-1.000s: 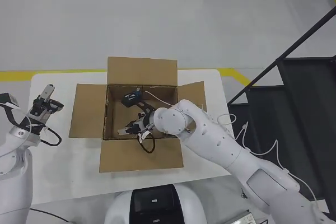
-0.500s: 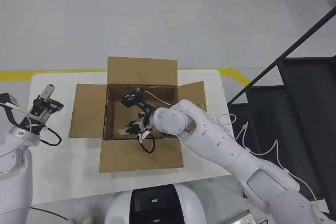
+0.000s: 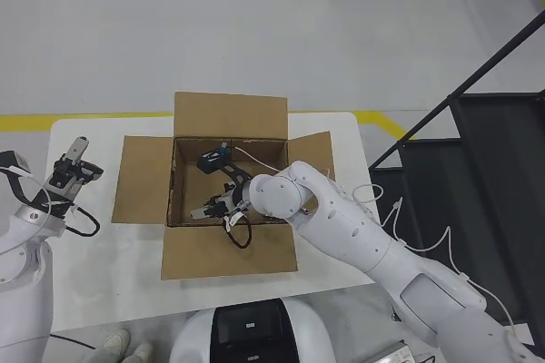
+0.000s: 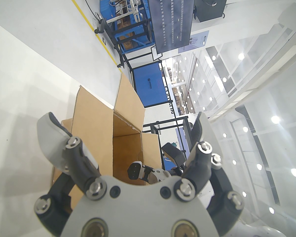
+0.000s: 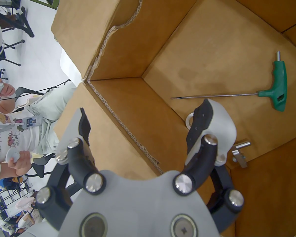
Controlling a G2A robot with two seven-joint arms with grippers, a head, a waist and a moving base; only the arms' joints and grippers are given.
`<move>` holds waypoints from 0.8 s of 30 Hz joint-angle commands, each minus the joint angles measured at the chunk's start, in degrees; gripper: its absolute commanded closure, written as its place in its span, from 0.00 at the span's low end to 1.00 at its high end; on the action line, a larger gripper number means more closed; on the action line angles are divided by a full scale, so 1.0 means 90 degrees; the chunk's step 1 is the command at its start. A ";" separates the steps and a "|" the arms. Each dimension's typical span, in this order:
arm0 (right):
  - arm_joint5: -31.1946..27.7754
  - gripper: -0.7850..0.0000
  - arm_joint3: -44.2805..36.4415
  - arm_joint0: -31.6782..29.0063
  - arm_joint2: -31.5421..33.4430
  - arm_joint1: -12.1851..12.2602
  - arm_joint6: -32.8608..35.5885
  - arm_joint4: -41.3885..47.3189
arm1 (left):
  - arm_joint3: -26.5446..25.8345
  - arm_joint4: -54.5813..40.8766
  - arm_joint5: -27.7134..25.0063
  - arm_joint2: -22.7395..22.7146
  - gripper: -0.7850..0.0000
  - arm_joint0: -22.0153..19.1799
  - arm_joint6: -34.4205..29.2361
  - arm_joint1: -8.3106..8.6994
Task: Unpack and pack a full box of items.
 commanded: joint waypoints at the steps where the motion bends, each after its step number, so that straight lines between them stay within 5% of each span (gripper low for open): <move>1: 0.0000 0.00 0.0000 0.0000 0.0000 0.0000 0.0000 -0.0001 | 0.0000 0.0000 0.0000 0.0000 0.00 0.0000 0.0000 0.0000; 19: -0.0020 0.00 0.0022 -0.0018 0.0000 0.0000 -0.0052 -0.0032 | 0.0000 0.0000 0.0000 0.0000 0.00 0.0000 0.0000 0.0000; 24: -0.0740 0.00 0.0439 0.0296 -0.0129 0.0014 0.0008 -0.0886 | 0.0000 0.0000 0.0000 0.0000 0.00 0.0000 0.0000 0.0000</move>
